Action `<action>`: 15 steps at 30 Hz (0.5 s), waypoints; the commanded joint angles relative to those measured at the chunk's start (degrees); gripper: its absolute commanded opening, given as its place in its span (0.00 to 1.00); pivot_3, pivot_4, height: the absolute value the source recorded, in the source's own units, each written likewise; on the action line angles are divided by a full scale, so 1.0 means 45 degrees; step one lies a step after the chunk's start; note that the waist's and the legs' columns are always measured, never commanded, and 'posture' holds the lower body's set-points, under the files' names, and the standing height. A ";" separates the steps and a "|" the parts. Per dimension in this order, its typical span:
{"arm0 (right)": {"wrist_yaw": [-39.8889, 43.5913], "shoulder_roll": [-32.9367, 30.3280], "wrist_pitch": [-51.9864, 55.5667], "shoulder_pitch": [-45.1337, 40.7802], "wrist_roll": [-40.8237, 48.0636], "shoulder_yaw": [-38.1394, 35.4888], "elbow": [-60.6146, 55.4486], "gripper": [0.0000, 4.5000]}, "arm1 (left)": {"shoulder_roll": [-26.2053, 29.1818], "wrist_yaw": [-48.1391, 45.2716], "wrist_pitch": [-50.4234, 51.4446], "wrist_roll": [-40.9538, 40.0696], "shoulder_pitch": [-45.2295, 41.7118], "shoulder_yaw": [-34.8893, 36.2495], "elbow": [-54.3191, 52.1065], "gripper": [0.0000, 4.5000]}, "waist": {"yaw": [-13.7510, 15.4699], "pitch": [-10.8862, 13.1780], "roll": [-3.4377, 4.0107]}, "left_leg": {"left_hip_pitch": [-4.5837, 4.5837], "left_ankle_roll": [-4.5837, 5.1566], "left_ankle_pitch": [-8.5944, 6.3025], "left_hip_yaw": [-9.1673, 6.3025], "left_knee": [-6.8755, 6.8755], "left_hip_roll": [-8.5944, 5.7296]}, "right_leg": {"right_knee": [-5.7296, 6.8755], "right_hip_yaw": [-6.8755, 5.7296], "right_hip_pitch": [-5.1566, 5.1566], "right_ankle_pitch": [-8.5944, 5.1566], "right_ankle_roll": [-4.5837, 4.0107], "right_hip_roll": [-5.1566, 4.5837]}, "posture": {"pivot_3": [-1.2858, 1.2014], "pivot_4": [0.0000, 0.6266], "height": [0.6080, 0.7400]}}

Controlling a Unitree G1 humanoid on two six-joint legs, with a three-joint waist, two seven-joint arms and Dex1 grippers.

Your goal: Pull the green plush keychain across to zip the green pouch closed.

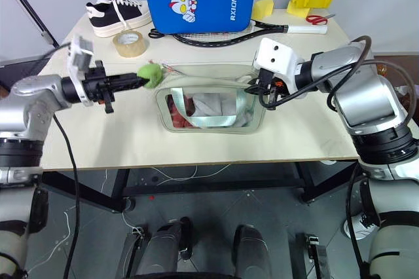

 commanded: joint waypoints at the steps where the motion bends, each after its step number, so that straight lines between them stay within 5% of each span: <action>1: -0.0222 -0.0016 -0.0086 -0.0132 0.0126 -0.0498 -0.0397 0.00 | -0.0747 0.0514 -0.0007 -0.0248 -0.0738 -0.0057 -0.0837 0.00 | 0.0015 0.0000 0.0000 | 0.0002 0.0001 0.0001 -0.0001 0.0001 -0.0001 | 0.0000 0.0000 0.0008 0.0000 0.0001 0.0000 | 0.52 0.24 0.87; 2: -0.0253 0.0023 -0.0116 -0.0155 0.0105 -0.0466 -0.0358 0.00 | -0.1057 0.0683 -0.0190 0.0017 -0.0895 -0.0347 -0.0766 0.00 | 0.0013 0.0000 0.0001 | 0.0008 0.0001 0.0001 -0.0001 0.0006 -0.0001 | -0.0001 0.0000 0.0021 0.0000 0.0001 0.0000 | 0.52 0.24 0.87; 5: -0.0320 0.0106 -0.0188 -0.0237 0.0073 -0.0418 -0.0269 0.00 | -0.1940 0.1011 -0.0194 0.0450 -0.1446 -0.0970 -0.0280 0.23 | 0.0005 0.0000 0.0000 | 0.0019 0.0004 0.0002 -0.0004 0.0022 -0.0002 | 0.0004 -0.0002 0.0044 0.0002 0.0003 0.0001 | 0.52 0.24 0.87; 11: -0.0499 0.0167 -0.0049 -0.0369 0.0069 -0.0508 -0.0286 0.00 | -0.1831 0.1308 -0.1351 0.2029 -0.1375 -0.1720 0.0033 0.92 | -0.0075 0.0000 0.0000 | 0.0019 0.0028 0.0018 -0.0004 0.0007 -0.0001 | 0.0012 -0.0001 0.0025 0.0004 0.0009 0.0008 | 0.52 0.24 0.87; 15: -0.0599 0.0148 0.0033 -0.0326 0.0118 -0.0565 -0.0358 0.00 | -0.1058 0.0746 -0.1244 0.1740 -0.0872 -0.1251 -0.0363 0.98 | -0.0069 0.0001 0.0000 | 0.0014 0.0016 0.0010 -0.0006 0.0007 0.0001 | 0.0019 0.0000 0.0013 0.0002 0.0006 0.0009 | 0.52 0.24 0.87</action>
